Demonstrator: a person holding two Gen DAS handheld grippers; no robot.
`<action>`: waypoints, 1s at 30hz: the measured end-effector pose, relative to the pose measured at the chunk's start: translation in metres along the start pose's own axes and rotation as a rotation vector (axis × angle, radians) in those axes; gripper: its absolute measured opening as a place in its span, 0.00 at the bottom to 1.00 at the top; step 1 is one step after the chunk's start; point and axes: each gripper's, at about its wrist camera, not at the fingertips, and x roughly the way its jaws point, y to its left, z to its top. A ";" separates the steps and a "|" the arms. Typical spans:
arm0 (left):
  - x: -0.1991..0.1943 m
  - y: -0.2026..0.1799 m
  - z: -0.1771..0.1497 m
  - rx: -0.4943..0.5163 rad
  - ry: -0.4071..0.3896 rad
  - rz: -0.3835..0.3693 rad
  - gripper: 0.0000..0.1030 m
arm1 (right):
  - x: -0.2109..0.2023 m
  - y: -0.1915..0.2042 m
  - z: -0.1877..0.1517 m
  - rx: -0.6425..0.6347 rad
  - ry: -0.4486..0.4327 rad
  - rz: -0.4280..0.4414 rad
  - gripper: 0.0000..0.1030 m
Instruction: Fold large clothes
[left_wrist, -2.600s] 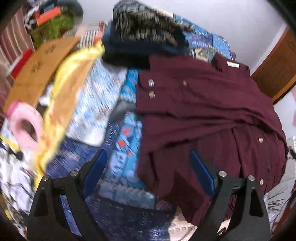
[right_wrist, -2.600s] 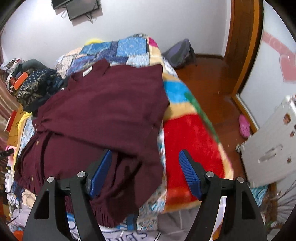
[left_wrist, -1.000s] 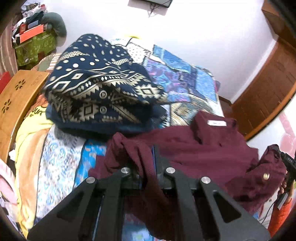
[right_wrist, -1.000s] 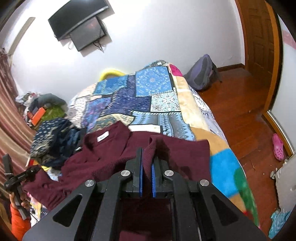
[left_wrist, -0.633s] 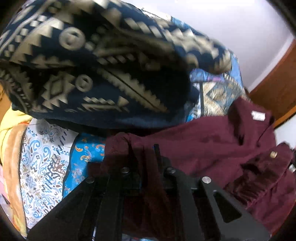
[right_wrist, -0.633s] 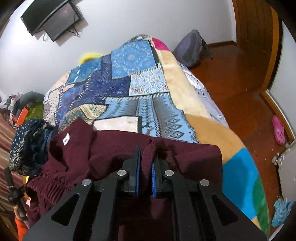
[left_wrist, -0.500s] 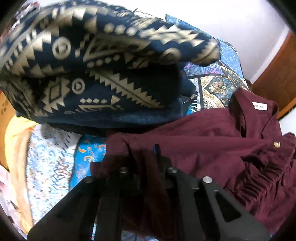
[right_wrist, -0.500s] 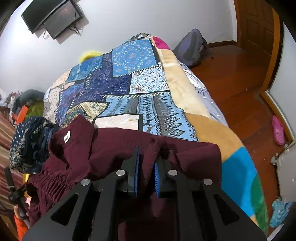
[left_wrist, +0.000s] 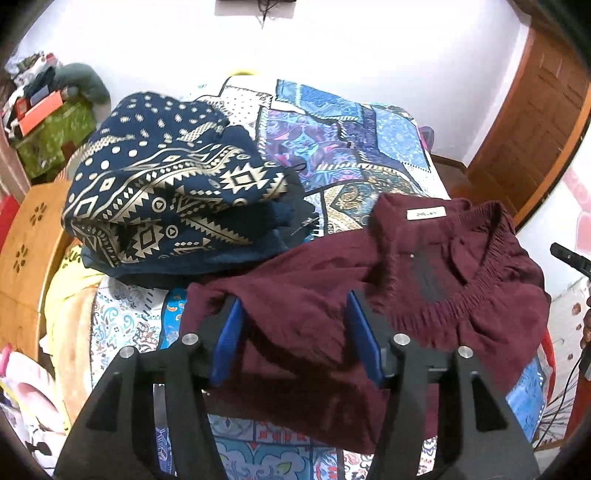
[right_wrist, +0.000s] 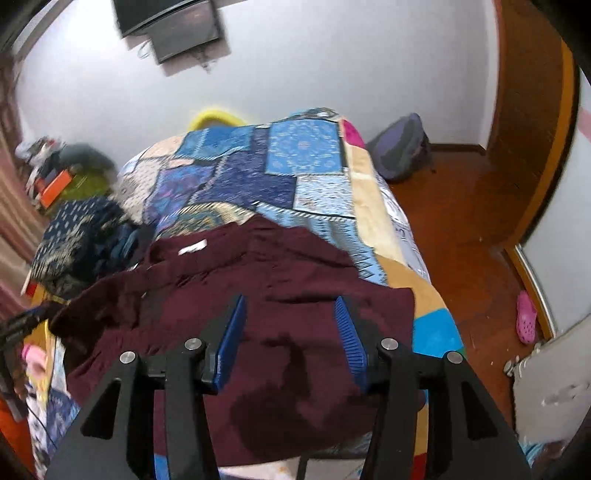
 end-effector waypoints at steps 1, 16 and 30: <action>-0.002 -0.003 -0.002 0.009 -0.003 0.004 0.58 | 0.000 0.006 -0.002 -0.017 0.005 0.007 0.45; -0.029 -0.049 -0.028 0.129 -0.058 -0.018 0.69 | 0.045 0.072 -0.057 -0.194 0.187 0.042 0.51; 0.074 -0.060 -0.072 0.084 0.236 -0.060 0.70 | 0.025 0.077 -0.072 -0.231 0.186 0.008 0.64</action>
